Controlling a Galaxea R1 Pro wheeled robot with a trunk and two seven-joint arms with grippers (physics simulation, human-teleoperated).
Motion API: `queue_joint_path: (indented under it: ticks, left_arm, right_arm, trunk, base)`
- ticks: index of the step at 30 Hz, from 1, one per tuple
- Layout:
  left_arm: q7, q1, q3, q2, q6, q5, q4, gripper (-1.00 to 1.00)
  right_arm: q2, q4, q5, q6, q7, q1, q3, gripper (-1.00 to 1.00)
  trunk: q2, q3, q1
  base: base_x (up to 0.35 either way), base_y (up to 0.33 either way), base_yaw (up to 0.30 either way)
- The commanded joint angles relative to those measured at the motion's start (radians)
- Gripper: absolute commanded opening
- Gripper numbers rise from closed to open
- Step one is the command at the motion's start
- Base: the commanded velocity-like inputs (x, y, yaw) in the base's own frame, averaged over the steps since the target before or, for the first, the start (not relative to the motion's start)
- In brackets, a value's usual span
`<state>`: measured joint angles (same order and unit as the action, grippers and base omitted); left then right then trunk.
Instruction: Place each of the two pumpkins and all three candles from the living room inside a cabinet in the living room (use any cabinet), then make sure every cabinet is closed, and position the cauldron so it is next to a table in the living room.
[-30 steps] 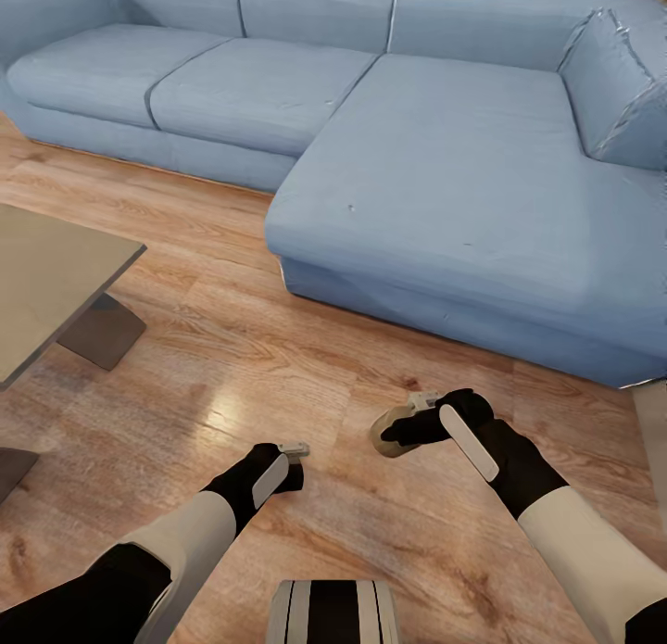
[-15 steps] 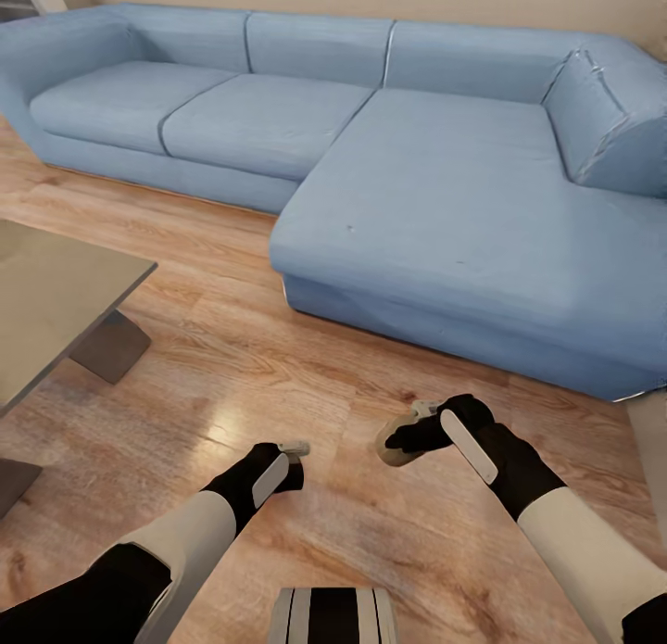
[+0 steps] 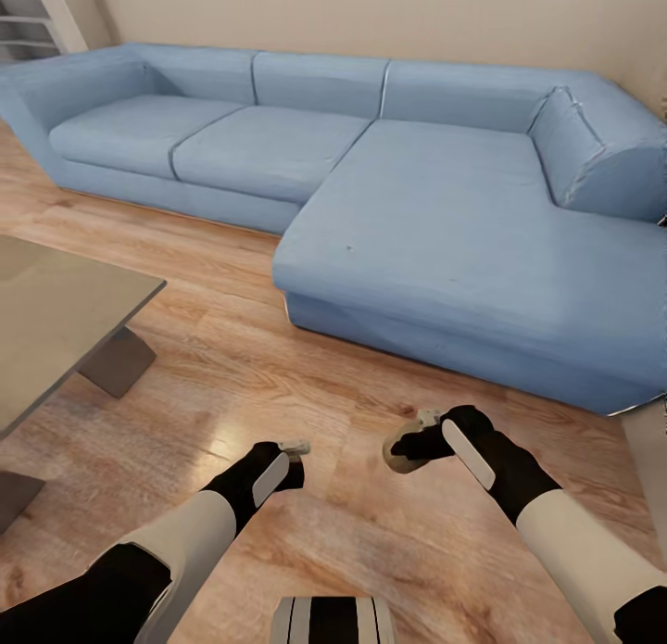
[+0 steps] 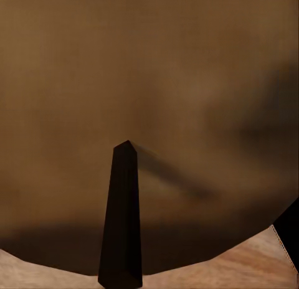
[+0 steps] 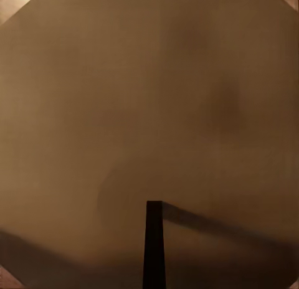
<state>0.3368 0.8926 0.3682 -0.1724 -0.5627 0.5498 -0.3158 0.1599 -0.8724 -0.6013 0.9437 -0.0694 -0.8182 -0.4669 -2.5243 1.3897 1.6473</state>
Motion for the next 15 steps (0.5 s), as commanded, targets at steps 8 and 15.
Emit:
queue_joint_path:
  ticks: [8, 15]
  left_arm:
    - [0.008, 0.000, 0.006, 0.001, -0.003, 0.012, -0.002, -1.00]
    - [0.008, 0.000, 0.005, 0.001, -0.003, 0.012, -0.002, -1.00]
  right_arm:
    - [0.001, 0.003, -0.008, 0.000, -0.007, 0.000, -0.004, -1.00]
    - [0.001, 0.004, -0.009, 0.000, -0.007, -0.001, -0.003, -1.00]
  trunk:
    - [0.002, -0.041, -0.004]
    - [0.003, -0.079, -0.007]
  base:
    - [0.000, 0.000, 0.039]
    - [0.000, 0.000, 0.070]
